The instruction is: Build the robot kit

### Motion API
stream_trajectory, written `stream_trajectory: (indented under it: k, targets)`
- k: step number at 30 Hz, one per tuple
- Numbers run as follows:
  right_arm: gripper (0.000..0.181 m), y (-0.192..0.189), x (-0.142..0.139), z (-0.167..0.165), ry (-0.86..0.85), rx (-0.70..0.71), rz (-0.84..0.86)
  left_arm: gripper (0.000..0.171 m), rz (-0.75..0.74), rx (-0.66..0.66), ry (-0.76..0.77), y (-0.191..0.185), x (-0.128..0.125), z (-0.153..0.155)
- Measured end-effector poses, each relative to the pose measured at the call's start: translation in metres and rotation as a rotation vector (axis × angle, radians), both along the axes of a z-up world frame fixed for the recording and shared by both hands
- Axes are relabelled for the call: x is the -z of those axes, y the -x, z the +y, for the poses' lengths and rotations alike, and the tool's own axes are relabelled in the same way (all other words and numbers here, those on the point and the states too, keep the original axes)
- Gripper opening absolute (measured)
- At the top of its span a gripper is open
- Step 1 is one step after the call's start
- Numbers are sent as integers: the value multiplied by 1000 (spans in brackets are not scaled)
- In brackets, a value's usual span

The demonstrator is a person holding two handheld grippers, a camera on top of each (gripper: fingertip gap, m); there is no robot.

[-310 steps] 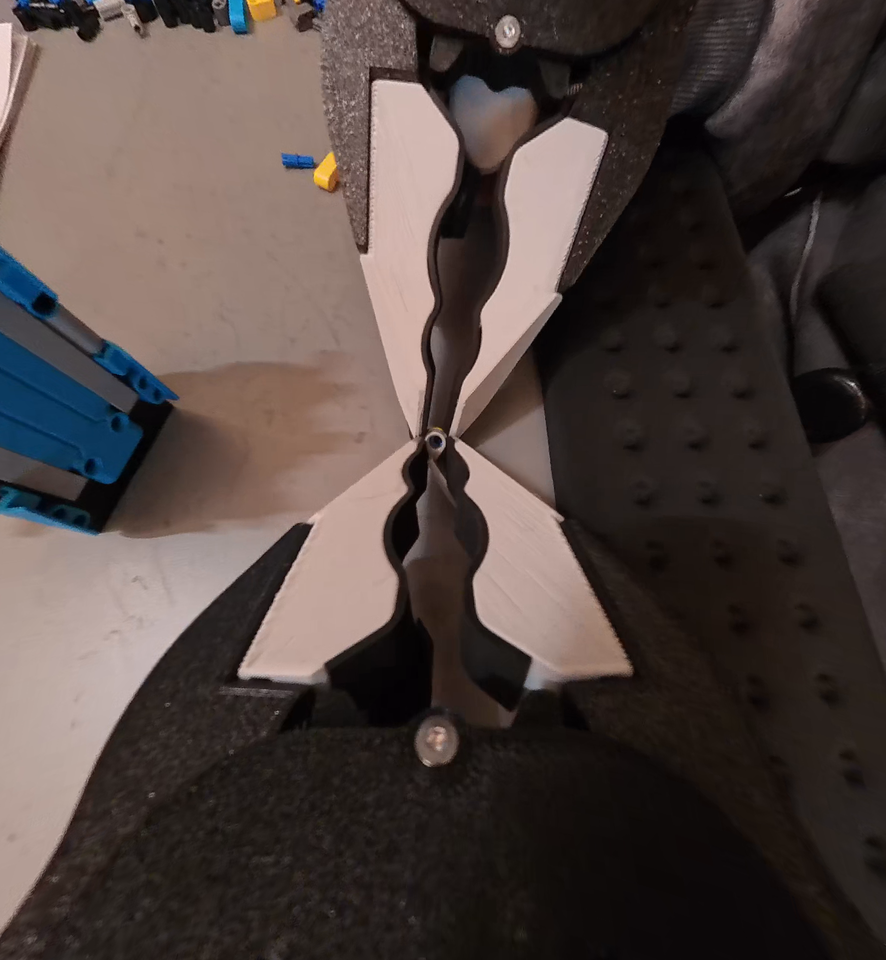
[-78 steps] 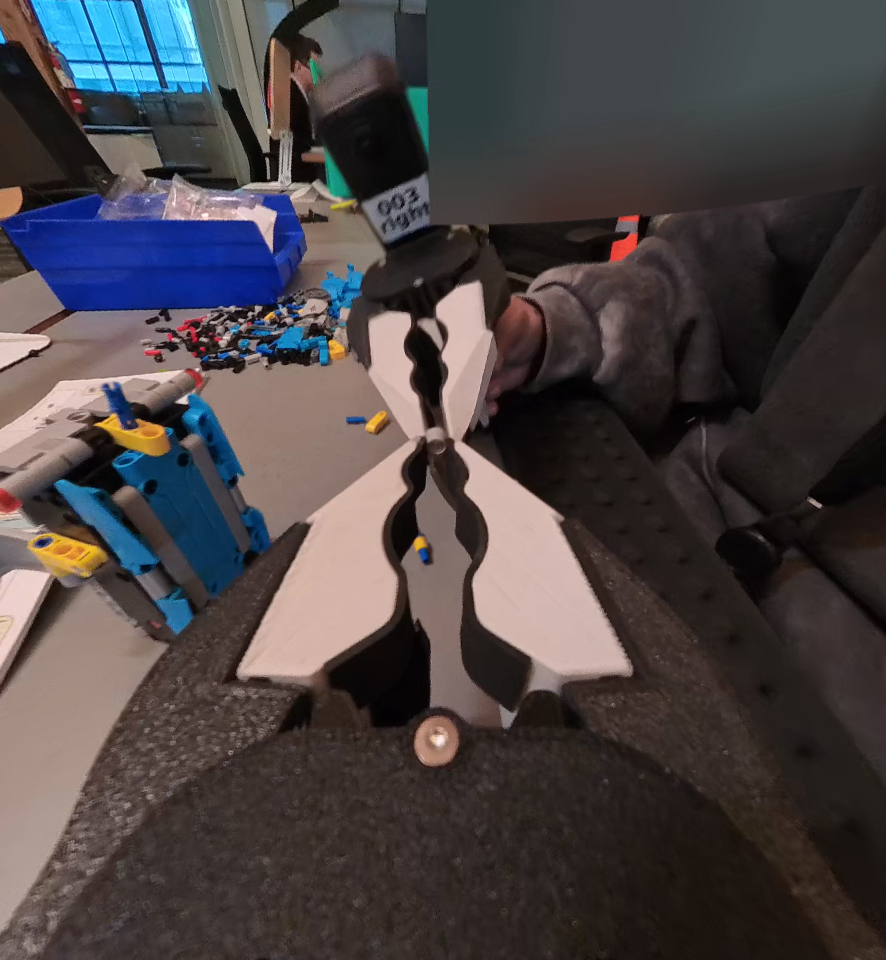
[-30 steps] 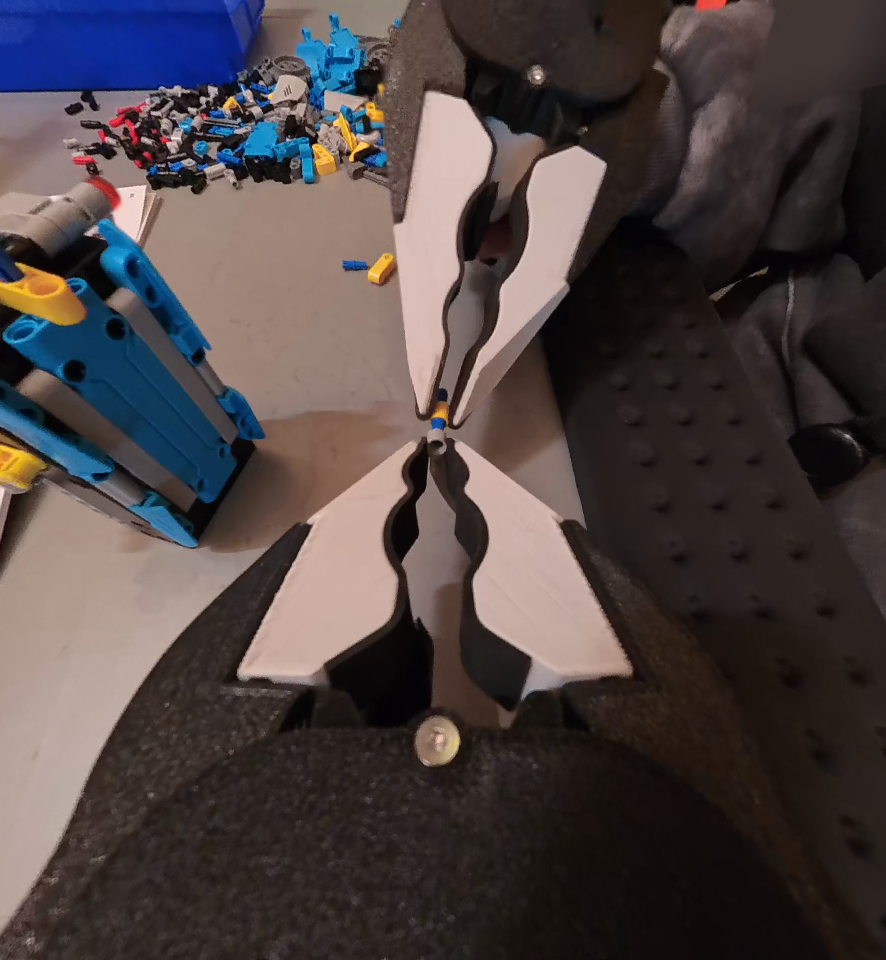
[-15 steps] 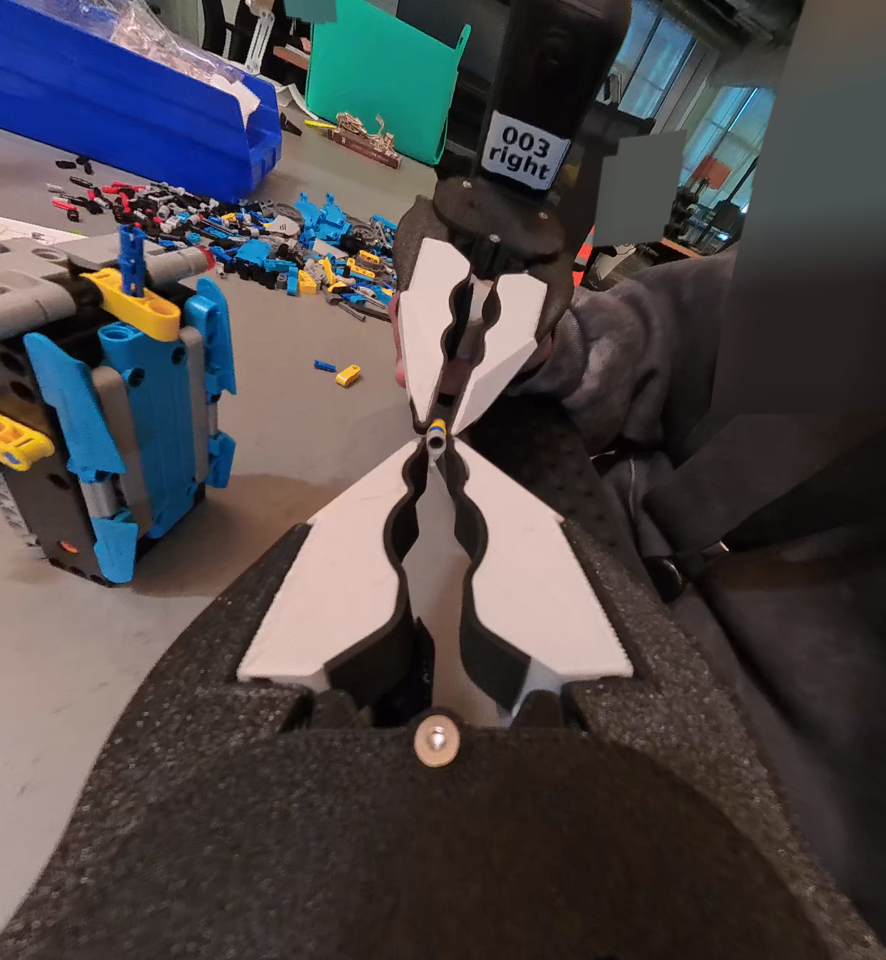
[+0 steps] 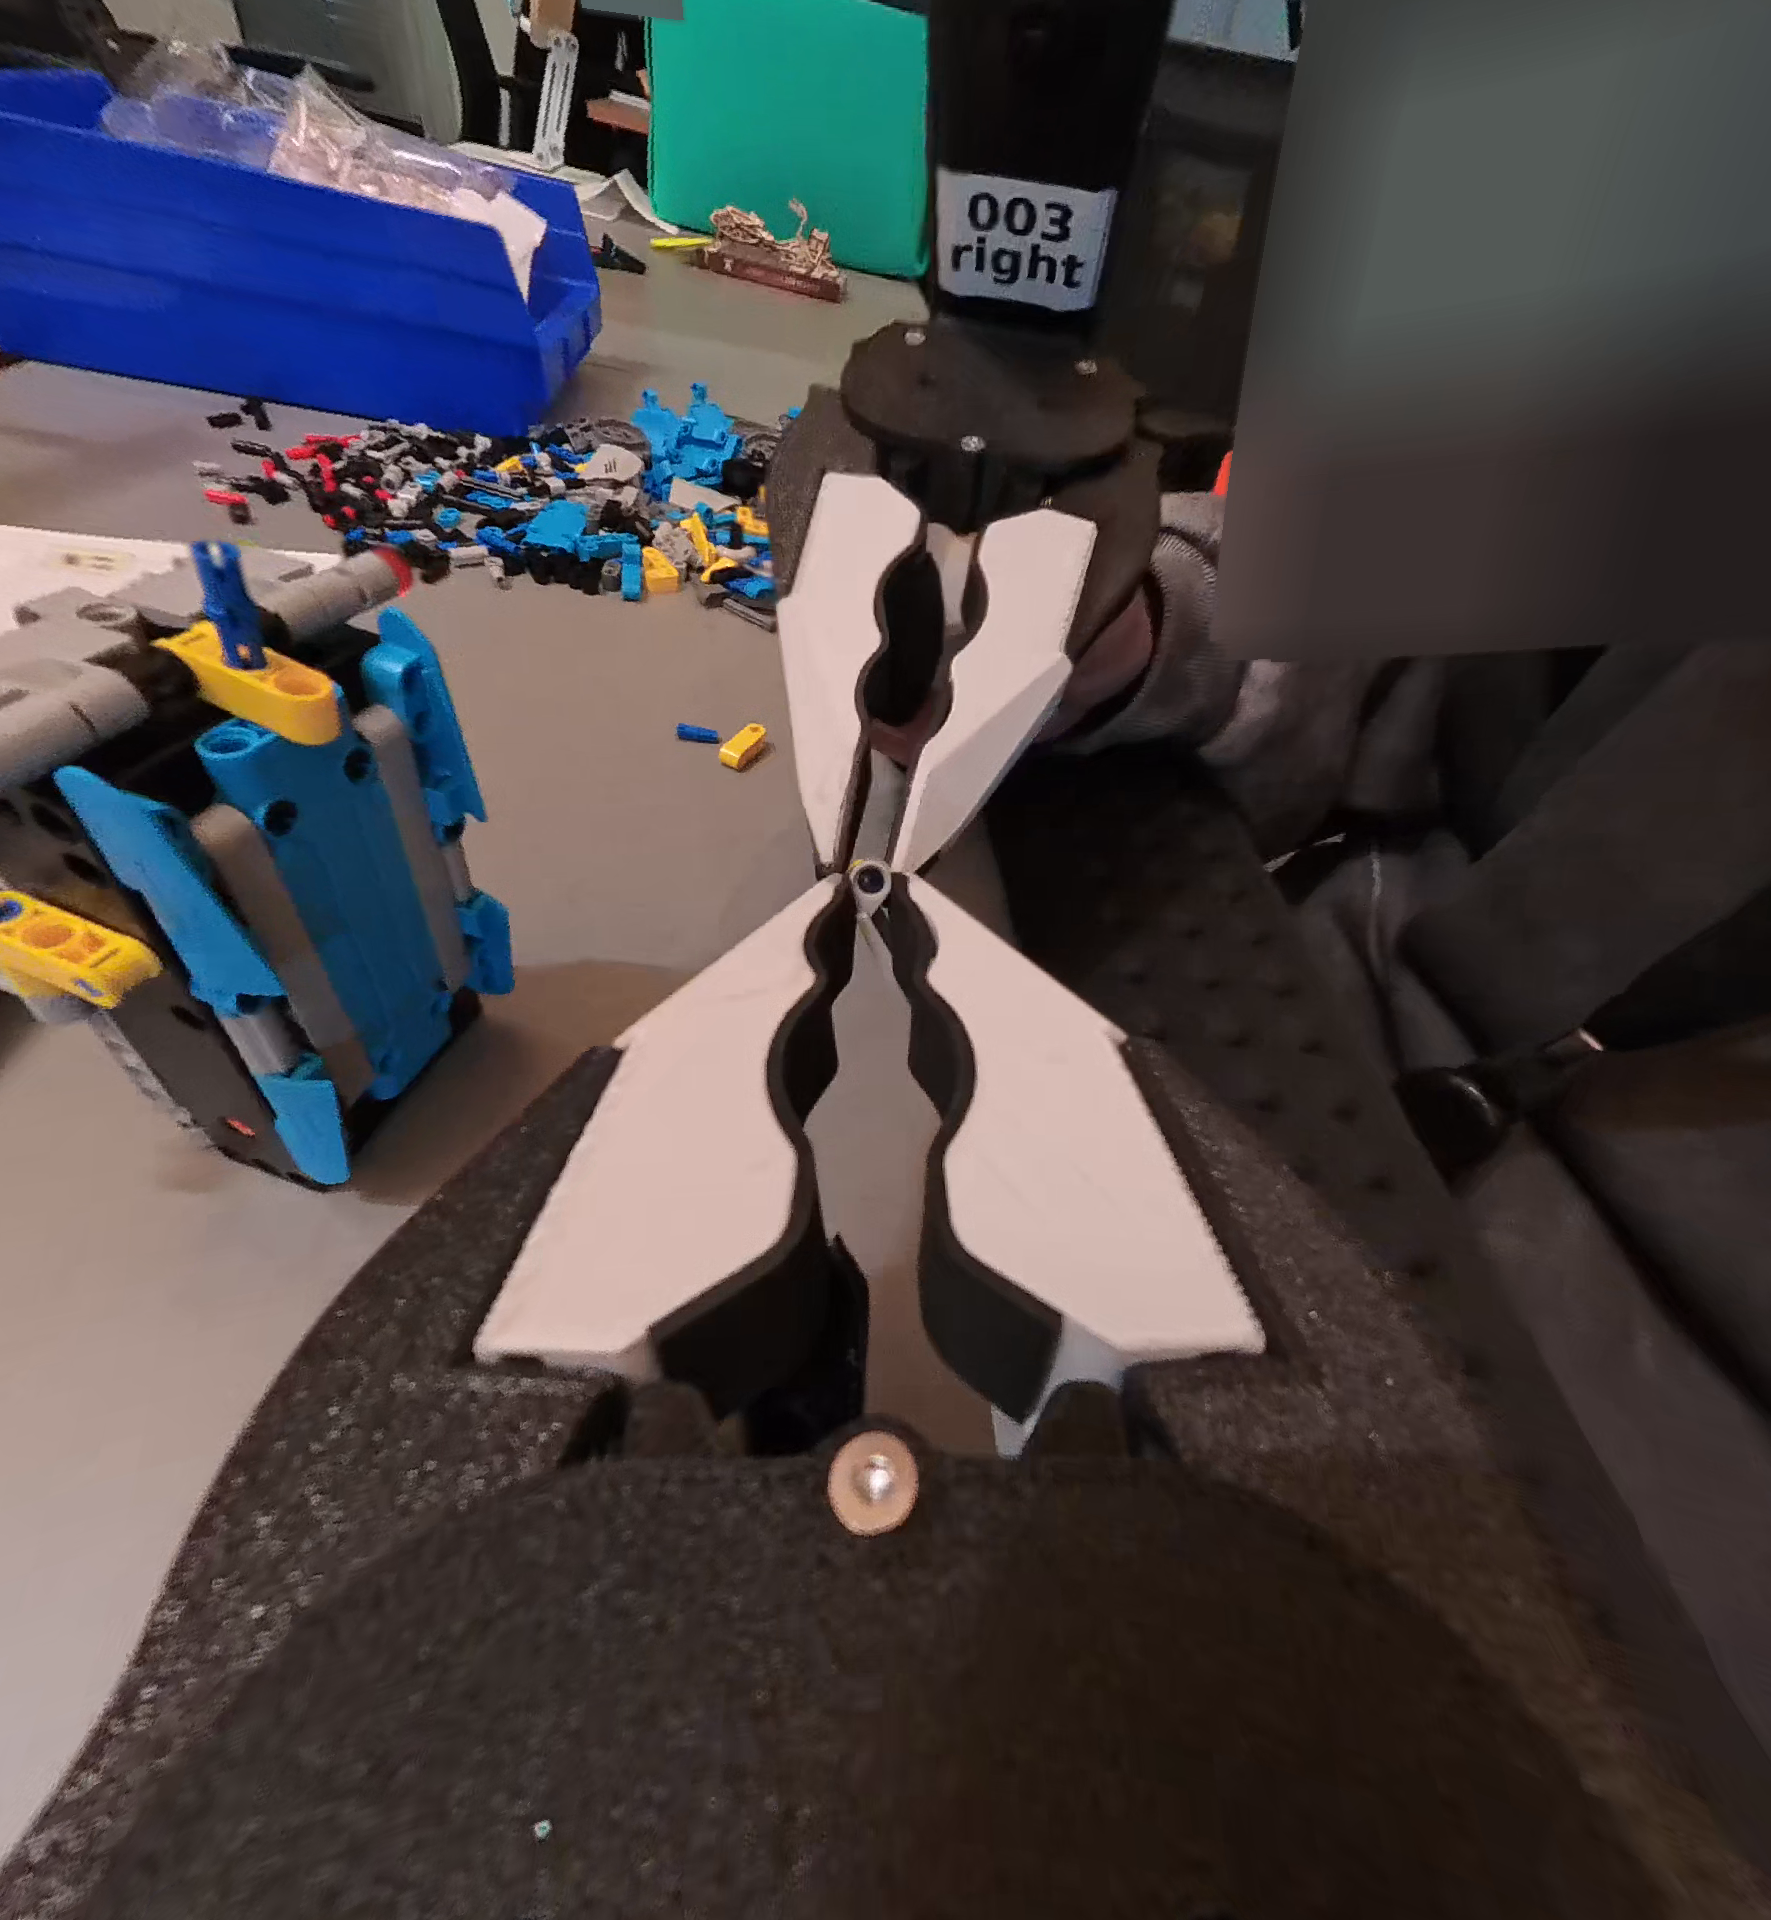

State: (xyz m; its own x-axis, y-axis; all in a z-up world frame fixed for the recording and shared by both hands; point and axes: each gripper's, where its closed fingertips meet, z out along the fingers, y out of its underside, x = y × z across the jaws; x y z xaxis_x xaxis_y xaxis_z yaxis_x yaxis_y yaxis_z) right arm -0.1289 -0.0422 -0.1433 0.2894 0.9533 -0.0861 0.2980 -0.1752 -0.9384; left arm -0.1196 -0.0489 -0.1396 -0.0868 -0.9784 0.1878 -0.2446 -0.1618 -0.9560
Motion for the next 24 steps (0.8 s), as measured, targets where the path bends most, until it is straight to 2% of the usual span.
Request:
stream_trajectory:
  k: [9, 13, 20, 24]
  targets:
    - [5, -2, 25, 6, 132, 25, -74, 5, 162, -85, -402, -2, 26, 7]
    - [5, -4, 32, 10, 185, 38, -83, 5, 200, -125, -485, -4, 32, 11]
    - [10, -5, 63, 11, 275, 51, -228, 6, 327, -67, -492, -2, 56, 8]
    - [13, -5, 79, 8, 261, 35, -332, 6, 358, -62, -461, -1, 61, 8]
